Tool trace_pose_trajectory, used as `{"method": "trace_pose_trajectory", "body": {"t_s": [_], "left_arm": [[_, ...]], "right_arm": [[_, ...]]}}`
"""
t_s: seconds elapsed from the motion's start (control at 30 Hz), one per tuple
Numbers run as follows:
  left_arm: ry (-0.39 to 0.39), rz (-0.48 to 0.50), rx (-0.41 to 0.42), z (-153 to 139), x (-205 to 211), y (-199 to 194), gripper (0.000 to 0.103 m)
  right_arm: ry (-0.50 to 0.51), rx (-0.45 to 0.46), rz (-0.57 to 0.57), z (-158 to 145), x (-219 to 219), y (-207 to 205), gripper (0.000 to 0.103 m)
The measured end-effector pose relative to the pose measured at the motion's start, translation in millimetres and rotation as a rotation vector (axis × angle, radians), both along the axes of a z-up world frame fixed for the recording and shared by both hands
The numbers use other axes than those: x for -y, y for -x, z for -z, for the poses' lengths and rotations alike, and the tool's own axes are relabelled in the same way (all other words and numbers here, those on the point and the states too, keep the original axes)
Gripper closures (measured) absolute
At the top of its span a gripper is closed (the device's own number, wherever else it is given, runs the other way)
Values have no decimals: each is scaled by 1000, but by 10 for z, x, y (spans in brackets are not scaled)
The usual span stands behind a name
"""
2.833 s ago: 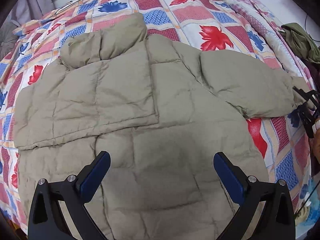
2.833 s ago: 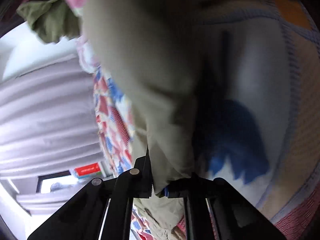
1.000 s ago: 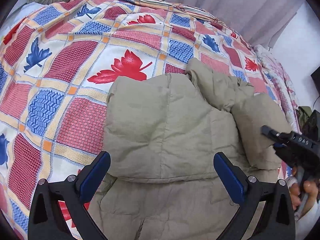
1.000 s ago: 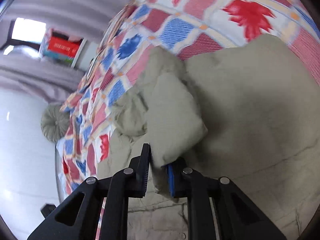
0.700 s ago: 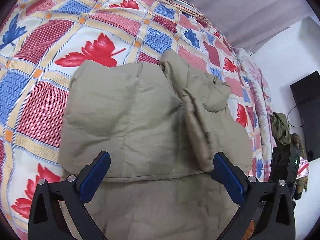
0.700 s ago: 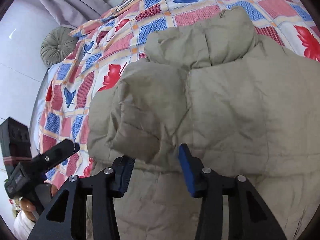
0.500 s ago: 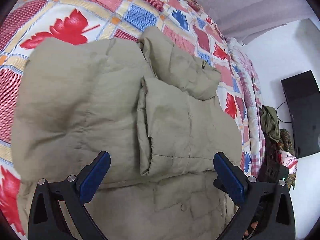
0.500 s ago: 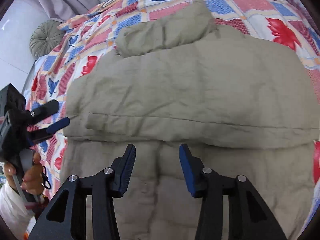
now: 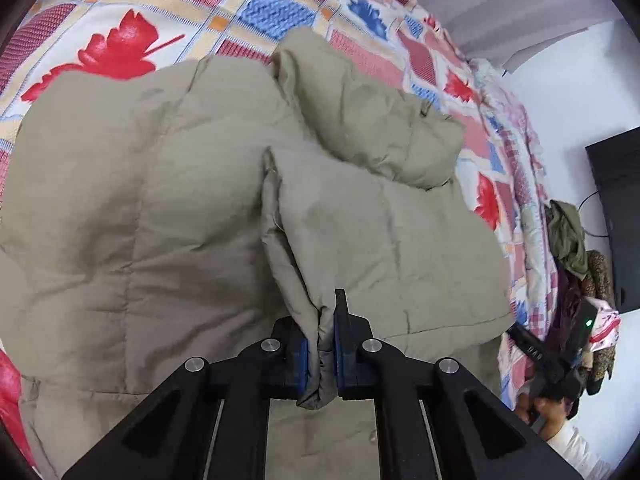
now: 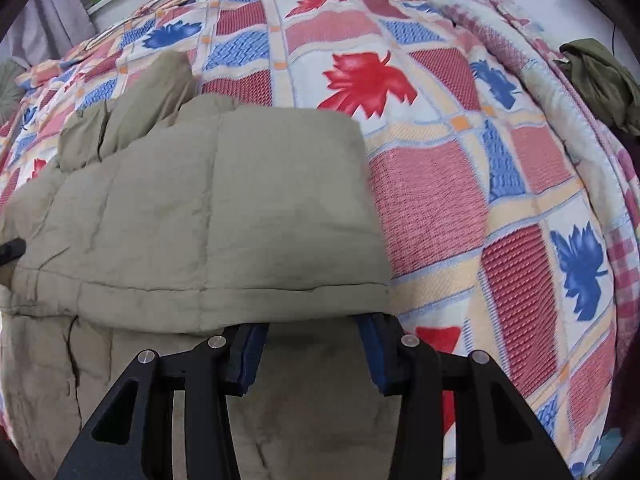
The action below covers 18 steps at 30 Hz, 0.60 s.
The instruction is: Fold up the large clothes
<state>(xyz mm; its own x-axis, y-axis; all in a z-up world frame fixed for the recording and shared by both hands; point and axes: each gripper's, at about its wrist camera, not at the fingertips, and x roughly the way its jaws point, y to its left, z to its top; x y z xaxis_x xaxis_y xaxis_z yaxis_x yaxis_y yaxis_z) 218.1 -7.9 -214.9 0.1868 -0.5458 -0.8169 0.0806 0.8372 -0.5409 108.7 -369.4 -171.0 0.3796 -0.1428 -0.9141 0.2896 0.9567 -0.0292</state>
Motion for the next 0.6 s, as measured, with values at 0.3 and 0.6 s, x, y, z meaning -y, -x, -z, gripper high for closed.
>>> {"method": "trace_pose_trajectory", "body": {"t_s": [0.3, 0.6], "left_arm": [[-107, -44, 3, 93, -83, -24, 91], [-164, -61, 124, -496, -443, 54, 91]], "right_arm": [[-68, -50, 57, 411, 60, -137, 56], [-173, -82, -5, 47, 47, 294, 54]]}}
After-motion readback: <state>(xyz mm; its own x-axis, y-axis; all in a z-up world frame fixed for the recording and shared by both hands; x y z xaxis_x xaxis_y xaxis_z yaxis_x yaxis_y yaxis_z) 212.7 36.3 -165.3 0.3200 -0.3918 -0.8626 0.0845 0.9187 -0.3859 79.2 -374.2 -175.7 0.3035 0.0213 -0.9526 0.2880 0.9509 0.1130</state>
